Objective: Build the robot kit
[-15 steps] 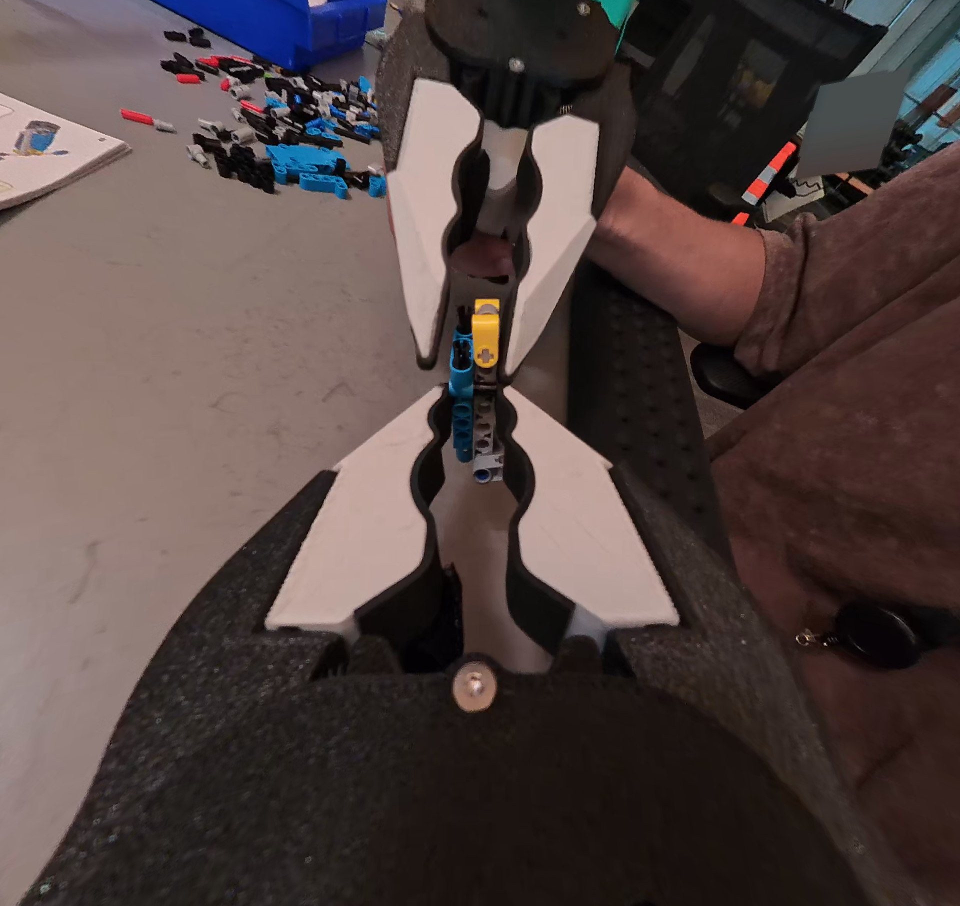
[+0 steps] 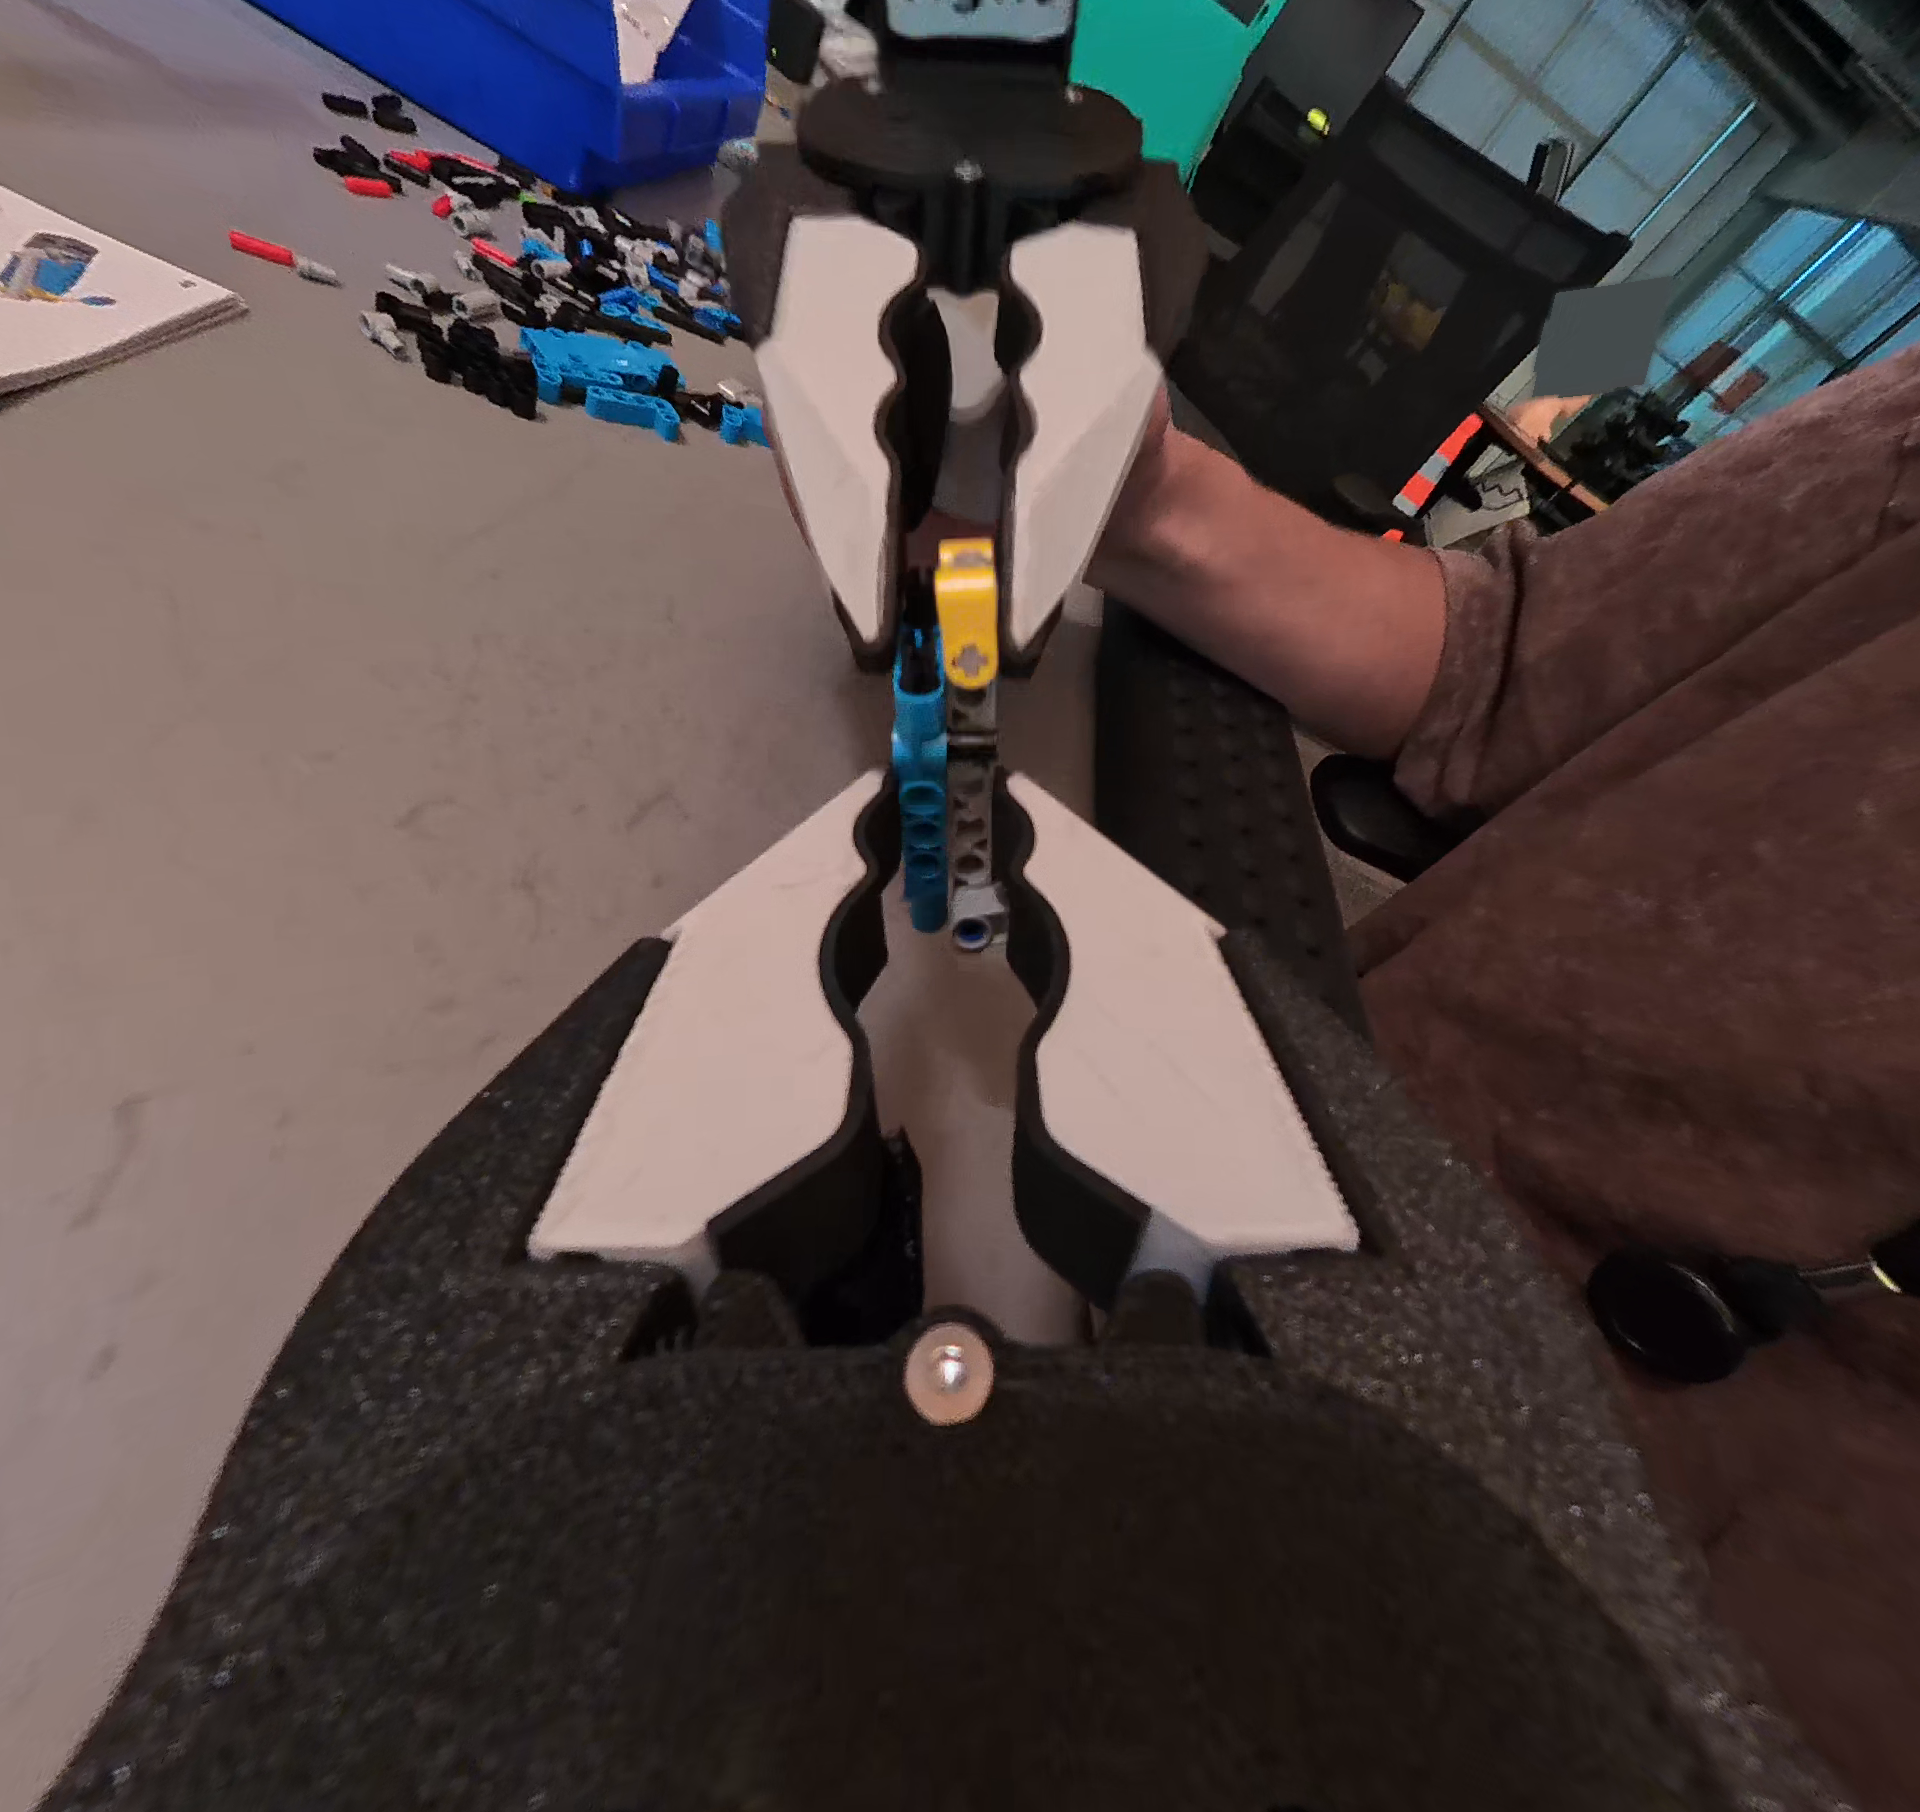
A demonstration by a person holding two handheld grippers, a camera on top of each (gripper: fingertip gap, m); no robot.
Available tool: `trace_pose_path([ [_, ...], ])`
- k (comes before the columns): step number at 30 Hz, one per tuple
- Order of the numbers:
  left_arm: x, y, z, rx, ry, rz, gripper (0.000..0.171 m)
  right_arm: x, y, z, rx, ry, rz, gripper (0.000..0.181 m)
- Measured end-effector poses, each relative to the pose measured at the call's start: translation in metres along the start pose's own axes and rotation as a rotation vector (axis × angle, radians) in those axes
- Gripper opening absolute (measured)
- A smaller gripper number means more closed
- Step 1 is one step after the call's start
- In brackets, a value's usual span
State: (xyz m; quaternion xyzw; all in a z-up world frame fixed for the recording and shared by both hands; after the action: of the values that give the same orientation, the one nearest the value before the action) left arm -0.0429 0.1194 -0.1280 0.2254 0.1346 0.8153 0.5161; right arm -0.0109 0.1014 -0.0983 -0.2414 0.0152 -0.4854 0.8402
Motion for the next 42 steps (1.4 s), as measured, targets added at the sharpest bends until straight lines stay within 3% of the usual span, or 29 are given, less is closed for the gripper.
trace_pose_path([
  [4,-0.008,0.002,-0.001,-0.025,-0.019,0.021,0.023,-0.002,0.003,0.001,-0.054,0.018,0.02,0.013],
  [7,0.003,0.002,0.01,0.04,0.074,-0.031,0.027,0.004,0.001,0.007,-0.05,0.066,0.032,0.013],
  [14,0.027,0.023,0.041,0.3,0.306,-0.403,0.053,0.019,-0.024,0.032,-0.038,0.246,0.214,0.014],
  [20,0.026,0.033,0.049,0.499,0.344,-0.638,0.05,0.019,-0.039,0.041,-0.04,0.316,0.322,0.014],
  [24,0.032,0.029,0.051,0.631,0.376,-0.751,0.034,0.019,-0.044,0.043,-0.013,0.328,0.329,0.014],
  [26,0.034,0.027,0.052,0.644,0.382,-0.755,0.028,0.022,-0.046,0.045,-0.013,0.349,0.343,0.014],
  [31,0.023,0.043,0.046,0.587,0.293,-0.769,0.033,0.024,-0.05,0.048,0.007,0.364,0.349,0.013],
  [40,0.024,0.057,0.048,0.552,0.294,-0.837,0.037,0.019,-0.051,0.046,0.004,0.341,0.351,0.013],
  [42,0.027,0.058,0.049,0.54,0.302,-0.846,0.031,0.021,-0.052,0.047,0.007,0.343,0.356,0.014],
])
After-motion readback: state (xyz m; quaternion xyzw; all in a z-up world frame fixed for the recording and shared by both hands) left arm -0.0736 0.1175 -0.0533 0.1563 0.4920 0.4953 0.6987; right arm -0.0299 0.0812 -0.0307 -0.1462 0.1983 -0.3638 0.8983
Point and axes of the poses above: each gripper's, where its closed fingertips meet, x back along the fingers, z out of its top, y = z × x across the jaws, the point moved 3 cm from there along x, back along the fingers, and after that the axes turned 1 degree about -z, right-handed, at the moved point
